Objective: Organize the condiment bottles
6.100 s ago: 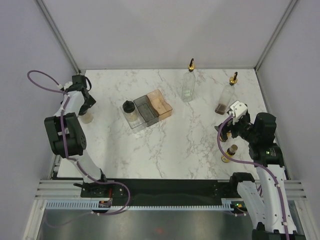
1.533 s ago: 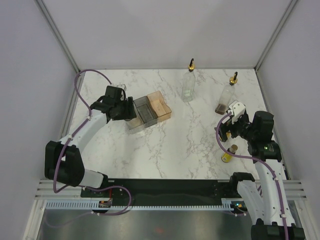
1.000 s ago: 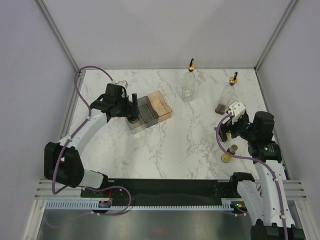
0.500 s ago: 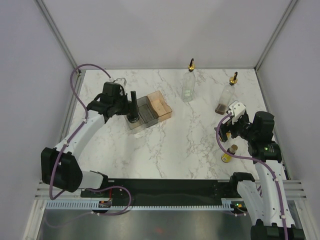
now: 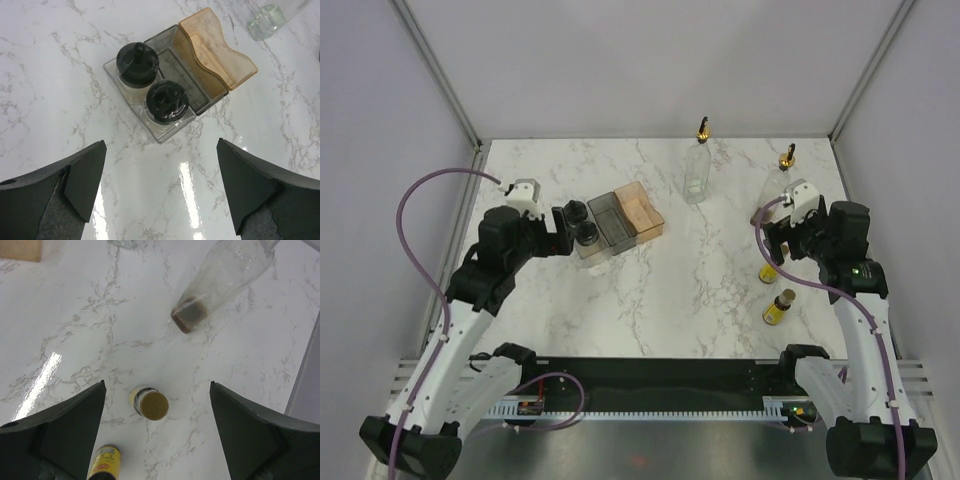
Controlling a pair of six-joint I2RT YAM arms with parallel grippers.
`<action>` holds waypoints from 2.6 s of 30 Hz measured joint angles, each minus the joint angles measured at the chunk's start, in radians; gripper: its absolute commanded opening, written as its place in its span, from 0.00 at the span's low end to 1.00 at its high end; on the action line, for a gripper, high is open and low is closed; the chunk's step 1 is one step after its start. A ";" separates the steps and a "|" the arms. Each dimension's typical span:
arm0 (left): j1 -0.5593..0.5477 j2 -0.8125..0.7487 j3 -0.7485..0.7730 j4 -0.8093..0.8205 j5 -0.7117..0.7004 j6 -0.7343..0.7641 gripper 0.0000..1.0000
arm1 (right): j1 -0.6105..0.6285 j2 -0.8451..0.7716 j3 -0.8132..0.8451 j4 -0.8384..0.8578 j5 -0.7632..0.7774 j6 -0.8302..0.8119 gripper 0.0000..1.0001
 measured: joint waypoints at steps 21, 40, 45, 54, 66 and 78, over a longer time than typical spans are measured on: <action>0.000 -0.248 -0.150 0.013 -0.147 0.022 1.00 | 0.000 0.218 -0.001 -0.081 0.142 0.029 0.56; 0.000 -0.254 -0.150 0.014 -0.155 0.025 1.00 | 0.234 0.353 0.261 -0.241 -0.005 -0.007 0.00; 0.000 -0.254 -0.150 0.017 -0.174 0.029 1.00 | 0.349 0.473 0.440 -0.225 -0.053 0.000 0.00; 0.000 -0.254 -0.150 0.019 -0.203 0.031 1.00 | 0.613 0.812 0.837 -0.171 -0.038 0.047 0.00; 0.000 -0.250 -0.159 0.020 -0.226 0.038 1.00 | 0.772 1.226 1.273 -0.048 0.095 0.111 0.00; 0.000 -0.232 -0.159 0.020 -0.225 0.041 1.00 | 0.777 1.361 1.316 0.000 0.143 0.133 0.00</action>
